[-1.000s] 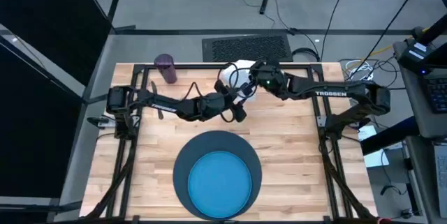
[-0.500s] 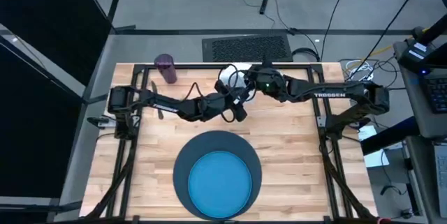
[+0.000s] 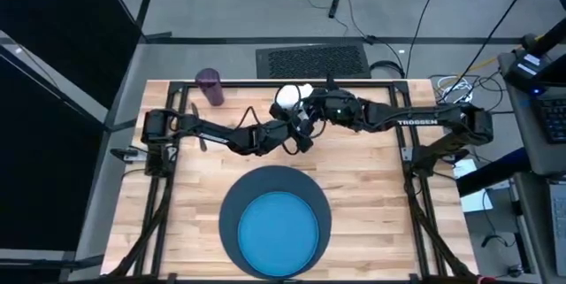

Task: Set table place
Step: Fold the white napkin

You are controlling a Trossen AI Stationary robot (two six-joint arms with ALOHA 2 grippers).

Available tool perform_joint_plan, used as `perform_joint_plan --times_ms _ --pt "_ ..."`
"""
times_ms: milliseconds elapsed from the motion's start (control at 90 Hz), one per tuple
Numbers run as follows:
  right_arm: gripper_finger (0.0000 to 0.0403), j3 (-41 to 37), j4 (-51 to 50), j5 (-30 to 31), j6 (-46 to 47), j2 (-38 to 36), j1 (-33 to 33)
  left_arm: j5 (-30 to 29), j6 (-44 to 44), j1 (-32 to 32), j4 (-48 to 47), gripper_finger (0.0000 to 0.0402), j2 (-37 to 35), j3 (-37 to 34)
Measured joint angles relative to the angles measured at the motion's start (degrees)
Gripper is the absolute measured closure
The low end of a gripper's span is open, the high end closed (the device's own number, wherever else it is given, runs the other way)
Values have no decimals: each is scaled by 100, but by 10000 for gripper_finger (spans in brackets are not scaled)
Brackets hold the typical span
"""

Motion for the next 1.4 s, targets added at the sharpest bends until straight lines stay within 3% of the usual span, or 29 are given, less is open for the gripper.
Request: perform_joint_plan --times_ms 222,311,433,489,733,911,1033,1189,1400 --pt "403 0 1 -23 -21 0 -3 -289 13 5 -13 233 0 -2" --pt "403 0 0 -201 -93 0 -3 -332 157 -23 -26 276 -2 -2" --pt "403 0 4 -289 -390 0 -3 -352 507 -100 -40 370 -2 0" --pt "403 0 6 -289 -593 0 -3 -381 703 -162 -25 390 -4 0" --pt "403 1 7 -180 -1743 -1 -5 -958 1480 -451 -132 401 -185 0" --pt "403 2 -81 701 -2562 -74 -7 -1555 1816 -710 -637 401 -545 2" --pt "403 2 -188 1187 -2741 -125 -7 -2239 1804 -875 -1535 401 -822 4" --pt "403 4 -729 1228 -2705 -125 19 -3239 1550 -1024 -2722 401 -1175 0" --pt "388 4 -2163 1078 -3947 -125 164 -3355 749 -1043 -3706 401 -1596 -2"
